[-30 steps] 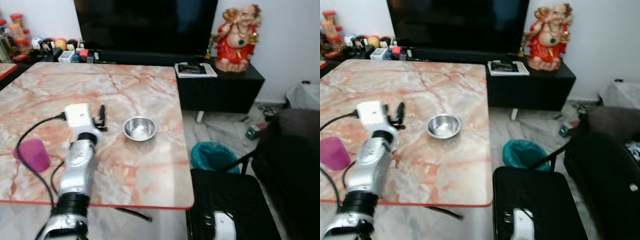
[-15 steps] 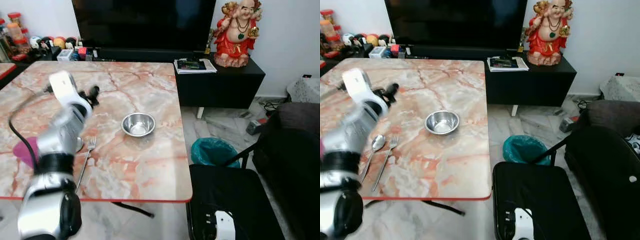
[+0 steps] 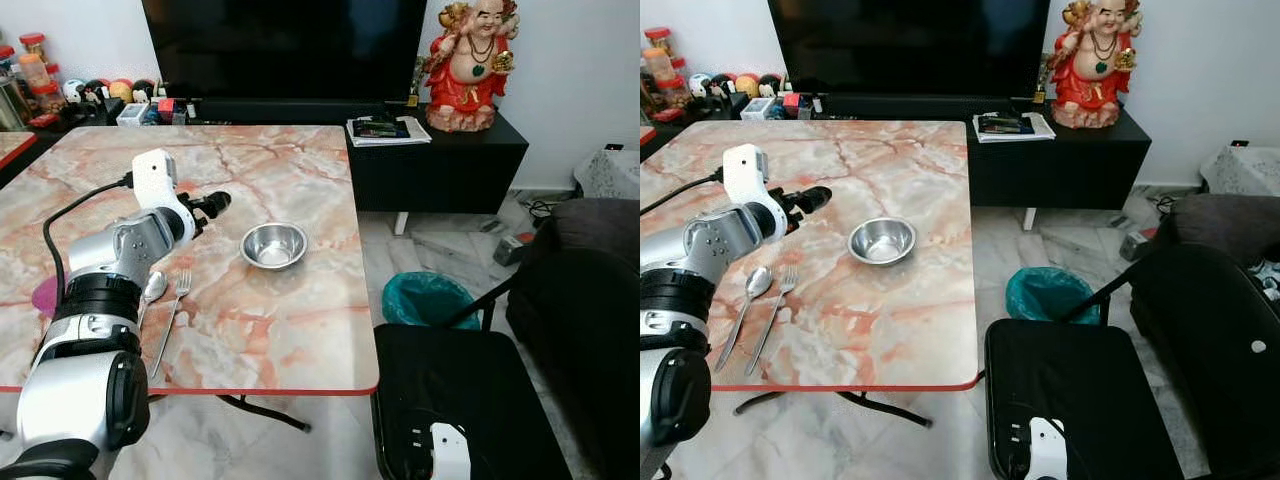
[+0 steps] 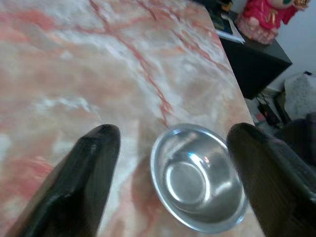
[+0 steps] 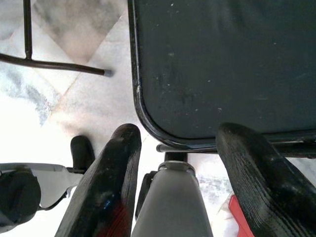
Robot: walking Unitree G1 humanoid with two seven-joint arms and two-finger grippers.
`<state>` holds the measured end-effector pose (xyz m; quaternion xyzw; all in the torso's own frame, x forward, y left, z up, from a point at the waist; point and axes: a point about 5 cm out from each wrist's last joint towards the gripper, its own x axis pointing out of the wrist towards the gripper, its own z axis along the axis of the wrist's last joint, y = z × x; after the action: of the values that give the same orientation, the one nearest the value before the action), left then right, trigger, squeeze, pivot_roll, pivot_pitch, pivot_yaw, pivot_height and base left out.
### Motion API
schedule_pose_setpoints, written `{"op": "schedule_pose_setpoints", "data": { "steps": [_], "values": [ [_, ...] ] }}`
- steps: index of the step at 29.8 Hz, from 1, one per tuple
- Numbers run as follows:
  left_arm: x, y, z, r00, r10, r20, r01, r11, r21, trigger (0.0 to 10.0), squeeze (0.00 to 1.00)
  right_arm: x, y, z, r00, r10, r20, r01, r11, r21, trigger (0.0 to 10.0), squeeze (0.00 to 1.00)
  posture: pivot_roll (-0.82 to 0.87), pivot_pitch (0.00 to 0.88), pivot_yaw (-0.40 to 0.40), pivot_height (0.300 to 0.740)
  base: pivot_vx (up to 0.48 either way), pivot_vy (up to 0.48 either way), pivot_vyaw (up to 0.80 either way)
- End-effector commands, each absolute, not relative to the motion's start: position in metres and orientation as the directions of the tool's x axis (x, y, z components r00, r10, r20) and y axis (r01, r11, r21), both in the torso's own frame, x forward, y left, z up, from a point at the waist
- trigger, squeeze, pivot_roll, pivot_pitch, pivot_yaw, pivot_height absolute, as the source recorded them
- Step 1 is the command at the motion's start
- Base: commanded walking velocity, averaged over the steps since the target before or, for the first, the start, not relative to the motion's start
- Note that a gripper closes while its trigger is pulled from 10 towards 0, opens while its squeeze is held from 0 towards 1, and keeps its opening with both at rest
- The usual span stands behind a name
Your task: Setting the table
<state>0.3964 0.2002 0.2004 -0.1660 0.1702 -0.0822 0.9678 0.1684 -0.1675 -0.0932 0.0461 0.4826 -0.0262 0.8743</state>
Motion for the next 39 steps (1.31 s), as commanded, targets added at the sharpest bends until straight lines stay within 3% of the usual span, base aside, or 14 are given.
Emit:
{"op": "schedule_pose_setpoints", "data": {
  "steps": [1, 15, 16, 17, 39],
  "values": [
    [0.398, 0.195, 0.199, 0.916, -0.238, -0.323, 0.104, 0.918, -0.382, 10.0, 1.0, 0.17, -0.167, -0.092, 0.534, -0.002, -0.845, 0.093, 0.994, 0.057, 10.0, 0.0, 0.05, 0.0, 0.014, 0.74, 0.0, 0.0, 0.0],
    [0.4, 0.183, 0.176, 0.905, -0.215, -0.367, 0.034, 0.897, -0.441, 10.0, 1.0, 0.169, -0.167, -0.093, 0.532, 0.0, -0.847, 0.098, 0.993, 0.062, 10.0, 0.0, 0.03, 0.0, 0.021, 0.74, 0.0, 0.0, 0.0],
    [0.401, 0.182, 0.176, 0.905, -0.208, -0.37, 0.031, 0.902, -0.431, 10.0, 0.29, 0.169, -0.167, -0.093, 0.532, 0.001, -0.847, 0.098, 0.993, 0.062, 10.0, 0.0, 0.03, 0.0, 0.021, 0.74, 0.0, 0.0, 0.0],
    [0.401, 0.18, 0.175, 0.906, -0.198, -0.375, 0.028, 0.91, -0.413, 10.0, 0.0, 0.169, -0.167, -0.093, 0.532, 0.001, -0.847, 0.097, 0.993, 0.062, 10.0, 0.0, 0.03, 0.0, 0.021, 0.74, 0.0, 0.0, 0.0],
    [0.404, 0.162, 0.155, 0.916, -0.098, -0.389, -0.101, 0.883, -0.459, 10.0, 0.0, 0.169, -0.166, -0.093, 0.537, -0.001, -0.843, 0.11, 0.992, 0.069, 10.0, 0.0, -0.01, 0.0, 0.033, 0.74, 0.0, 0.0, 0.0]
  ]
}}
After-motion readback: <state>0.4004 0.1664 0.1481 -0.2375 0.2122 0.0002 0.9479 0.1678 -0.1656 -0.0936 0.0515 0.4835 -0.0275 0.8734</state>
